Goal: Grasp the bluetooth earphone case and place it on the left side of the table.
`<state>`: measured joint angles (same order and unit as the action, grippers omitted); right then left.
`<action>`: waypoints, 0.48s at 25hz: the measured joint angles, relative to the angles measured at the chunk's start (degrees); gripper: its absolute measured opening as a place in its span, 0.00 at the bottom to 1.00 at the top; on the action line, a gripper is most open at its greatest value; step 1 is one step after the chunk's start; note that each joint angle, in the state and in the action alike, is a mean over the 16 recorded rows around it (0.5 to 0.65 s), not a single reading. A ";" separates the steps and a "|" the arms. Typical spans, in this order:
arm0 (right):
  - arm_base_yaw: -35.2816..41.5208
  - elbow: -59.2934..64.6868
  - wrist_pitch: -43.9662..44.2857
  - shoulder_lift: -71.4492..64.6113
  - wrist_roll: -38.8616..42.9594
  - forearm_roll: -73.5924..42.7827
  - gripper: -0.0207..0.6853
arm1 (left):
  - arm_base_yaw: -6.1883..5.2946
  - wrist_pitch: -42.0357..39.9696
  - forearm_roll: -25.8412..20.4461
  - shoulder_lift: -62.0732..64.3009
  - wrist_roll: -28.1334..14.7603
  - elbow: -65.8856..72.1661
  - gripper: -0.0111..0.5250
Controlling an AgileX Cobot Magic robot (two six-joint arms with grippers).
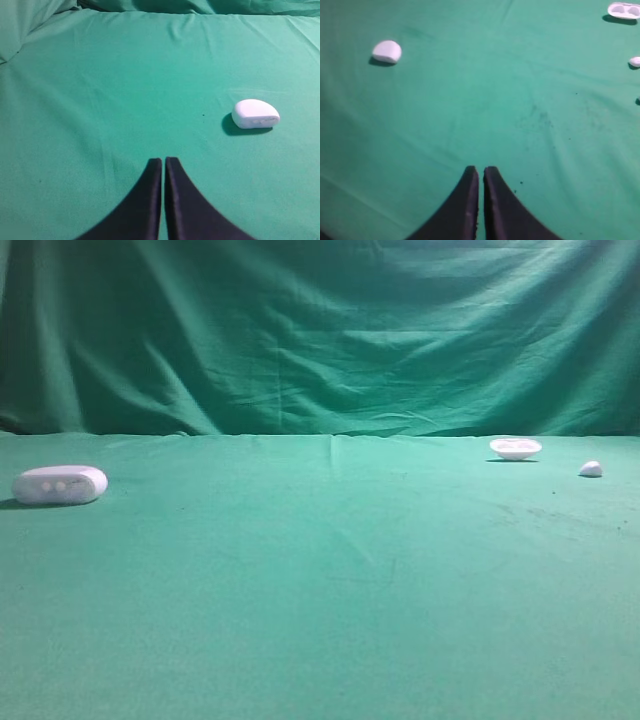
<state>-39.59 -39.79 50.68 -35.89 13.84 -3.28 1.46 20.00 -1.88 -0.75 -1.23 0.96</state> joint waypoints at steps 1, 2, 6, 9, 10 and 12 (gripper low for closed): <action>0.00 0.61 -0.46 0.77 -0.75 0.54 0.03 | 0.00 0.00 0.00 0.00 0.00 0.00 0.02; 0.00 1.09 -0.82 1.39 -1.57 1.01 0.03 | 0.00 0.00 0.00 0.00 0.00 0.00 0.02; 0.30 2.05 -1.48 2.67 -5.11 2.07 0.03 | 0.00 0.00 0.00 0.00 0.00 0.00 0.02; 1.82 2.42 -2.28 2.96 -7.87 2.07 0.03 | 0.00 0.00 0.00 0.00 0.00 0.00 0.02; 2.72 2.68 -2.93 3.09 -8.80 2.03 0.03 | 0.00 0.00 0.00 0.00 0.00 0.00 0.02; 5.24 3.64 -4.83 3.57 -10.48 1.95 0.03 | 0.00 0.00 0.00 0.00 0.00 0.00 0.02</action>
<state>-34.35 -36.15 45.85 -32.32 3.35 -1.33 1.46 20.00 -1.88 -0.75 -1.23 0.96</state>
